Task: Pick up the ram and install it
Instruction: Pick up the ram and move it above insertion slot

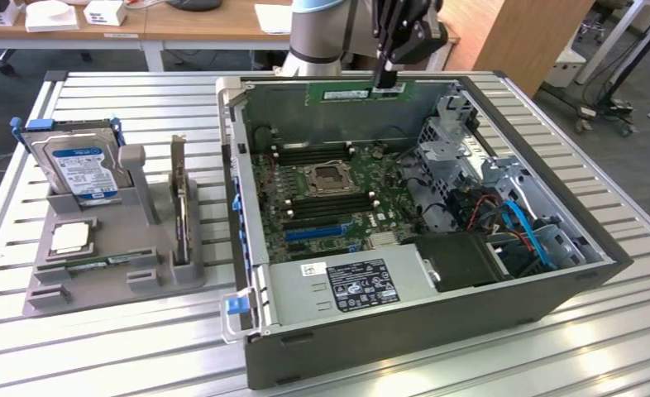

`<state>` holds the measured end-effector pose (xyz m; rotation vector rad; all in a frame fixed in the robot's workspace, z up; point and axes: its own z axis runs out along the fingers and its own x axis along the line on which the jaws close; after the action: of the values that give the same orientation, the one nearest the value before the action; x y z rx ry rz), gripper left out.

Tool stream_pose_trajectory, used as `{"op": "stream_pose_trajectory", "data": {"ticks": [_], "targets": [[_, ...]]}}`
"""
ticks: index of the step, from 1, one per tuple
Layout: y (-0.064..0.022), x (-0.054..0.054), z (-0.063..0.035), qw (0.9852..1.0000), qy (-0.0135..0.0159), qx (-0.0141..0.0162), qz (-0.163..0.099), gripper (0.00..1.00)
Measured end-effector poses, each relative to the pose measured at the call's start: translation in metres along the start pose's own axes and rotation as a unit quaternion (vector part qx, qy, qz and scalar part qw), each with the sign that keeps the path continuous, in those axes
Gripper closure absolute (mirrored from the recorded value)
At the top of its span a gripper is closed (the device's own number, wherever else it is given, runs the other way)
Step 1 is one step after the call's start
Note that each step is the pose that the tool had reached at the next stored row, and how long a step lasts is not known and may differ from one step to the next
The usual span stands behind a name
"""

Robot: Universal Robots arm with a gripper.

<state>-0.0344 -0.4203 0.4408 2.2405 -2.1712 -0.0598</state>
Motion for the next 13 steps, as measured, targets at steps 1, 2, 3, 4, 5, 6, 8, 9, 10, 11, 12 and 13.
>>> {"op": "stream_pose_trajectory", "data": {"ticks": [1,2,3,4,5,6,8,9,10,11,12,13], "targets": [[-0.0001,-0.003,0.0002,1.0000,0.0000,0.0000,0.000,0.88],[-0.0002,-0.006,0.0004,1.0000,0.0001,0.0000,0.000,0.88],[-0.0003,-0.009,0.0006,1.0000,0.0000,0.0000,0.000,0.88],[-0.0004,-0.012,0.0009,1.0000,0.0000,0.0000,0.000,0.88],[-0.0005,-0.015,0.0011,1.0000,-0.0001,0.0000,0.001,0.88],[-0.0006,-0.017,0.0013,1.0000,0.0000,0.0000,0.001,0.88],[-0.0008,-0.023,0.0016,1.0000,0.0001,0.0000,0.001,0.88],[-0.0009,-0.026,0.0019,1.0000,-0.0001,0.0000,0.001,0.88],[-0.0010,-0.028,0.0021,1.0000,0.0000,0.0001,0.001,0.88],[-0.0011,-0.031,0.0023,1.0000,-0.0001,0.0001,0.001,0.88],[-0.0012,-0.033,0.0023,1.0000,0.0000,0.0000,0.001,0.88],[-0.0012,-0.035,0.0024,1.0000,0.0000,0.0000,0.001,0.88]]}}
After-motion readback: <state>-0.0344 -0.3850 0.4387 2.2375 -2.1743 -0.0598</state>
